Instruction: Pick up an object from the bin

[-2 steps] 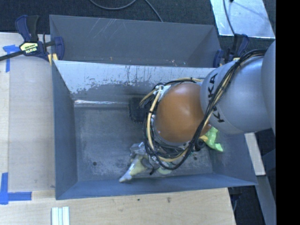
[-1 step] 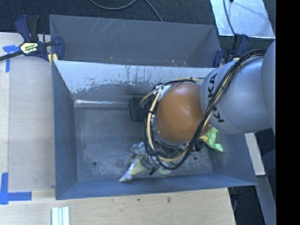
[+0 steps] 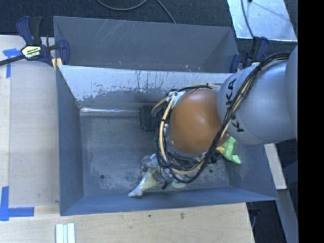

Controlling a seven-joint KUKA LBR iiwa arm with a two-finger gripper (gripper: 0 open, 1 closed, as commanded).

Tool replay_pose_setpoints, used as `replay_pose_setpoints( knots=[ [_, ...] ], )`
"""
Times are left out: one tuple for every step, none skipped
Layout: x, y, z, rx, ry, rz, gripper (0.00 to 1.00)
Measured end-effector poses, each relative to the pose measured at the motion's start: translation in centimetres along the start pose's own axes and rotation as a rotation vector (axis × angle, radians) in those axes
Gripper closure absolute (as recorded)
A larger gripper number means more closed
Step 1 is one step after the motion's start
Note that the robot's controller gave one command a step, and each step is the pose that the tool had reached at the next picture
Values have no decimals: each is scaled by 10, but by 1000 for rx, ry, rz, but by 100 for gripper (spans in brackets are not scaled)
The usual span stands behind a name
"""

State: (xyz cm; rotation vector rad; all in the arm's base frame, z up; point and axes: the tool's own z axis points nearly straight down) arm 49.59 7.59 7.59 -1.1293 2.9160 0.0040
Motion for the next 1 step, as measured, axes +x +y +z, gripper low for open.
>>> replay_pose_setpoints(
  knots=[
    [1,1,-21,-3,6,0,100]
  ],
)
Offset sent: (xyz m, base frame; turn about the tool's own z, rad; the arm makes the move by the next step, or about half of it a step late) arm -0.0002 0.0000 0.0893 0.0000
